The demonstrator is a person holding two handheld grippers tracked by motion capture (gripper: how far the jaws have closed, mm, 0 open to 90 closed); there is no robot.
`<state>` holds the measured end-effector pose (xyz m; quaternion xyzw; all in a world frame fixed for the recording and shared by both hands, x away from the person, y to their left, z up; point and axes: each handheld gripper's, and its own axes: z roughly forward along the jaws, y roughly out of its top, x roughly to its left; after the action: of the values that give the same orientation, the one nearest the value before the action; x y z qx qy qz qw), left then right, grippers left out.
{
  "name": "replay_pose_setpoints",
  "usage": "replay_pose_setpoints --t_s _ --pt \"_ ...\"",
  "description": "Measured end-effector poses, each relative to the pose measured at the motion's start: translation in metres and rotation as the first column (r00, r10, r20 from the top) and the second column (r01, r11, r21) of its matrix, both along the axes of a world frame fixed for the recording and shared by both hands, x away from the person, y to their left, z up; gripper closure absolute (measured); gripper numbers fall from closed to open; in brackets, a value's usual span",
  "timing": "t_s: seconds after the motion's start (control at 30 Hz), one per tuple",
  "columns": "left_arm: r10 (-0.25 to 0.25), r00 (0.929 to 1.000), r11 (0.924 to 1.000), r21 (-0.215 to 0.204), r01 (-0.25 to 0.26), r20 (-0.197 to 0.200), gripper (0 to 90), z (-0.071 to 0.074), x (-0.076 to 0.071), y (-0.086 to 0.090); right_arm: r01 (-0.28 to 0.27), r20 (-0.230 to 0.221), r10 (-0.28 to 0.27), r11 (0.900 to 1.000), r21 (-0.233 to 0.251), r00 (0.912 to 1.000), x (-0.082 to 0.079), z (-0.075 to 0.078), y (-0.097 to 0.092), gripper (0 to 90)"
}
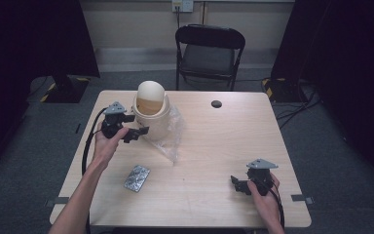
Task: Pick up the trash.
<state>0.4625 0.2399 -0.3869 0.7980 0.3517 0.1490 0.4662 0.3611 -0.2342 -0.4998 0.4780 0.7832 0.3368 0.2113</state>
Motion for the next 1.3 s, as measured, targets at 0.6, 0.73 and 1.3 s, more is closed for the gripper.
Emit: replay_pose_setpoints --t_s 0.6,0.73,1.3 --pt "0.042 0.9972 0.9973 0.062 -0.038 -0.062 20.7 -0.047 -0.073 0.023 0.001 -0.001 -0.001 1.0 0.001 1.0 0.0 0.0 0.0 10.9" --pt "0.043 0.9959 0.9948 0.096 -0.035 -0.08 21.1 -0.064 -0.092 0.023 0.001 -0.001 -0.001 1.0 0.001 1.0 0.0 0.0 0.0 10.9" --pt "0.019 0.9872 0.9976 0.069 -0.008 -0.158 19.3 -0.102 -0.125 0.022 0.001 -0.001 -0.001 1.0 0.001 1.0 0.0 0.0 0.0 10.9"
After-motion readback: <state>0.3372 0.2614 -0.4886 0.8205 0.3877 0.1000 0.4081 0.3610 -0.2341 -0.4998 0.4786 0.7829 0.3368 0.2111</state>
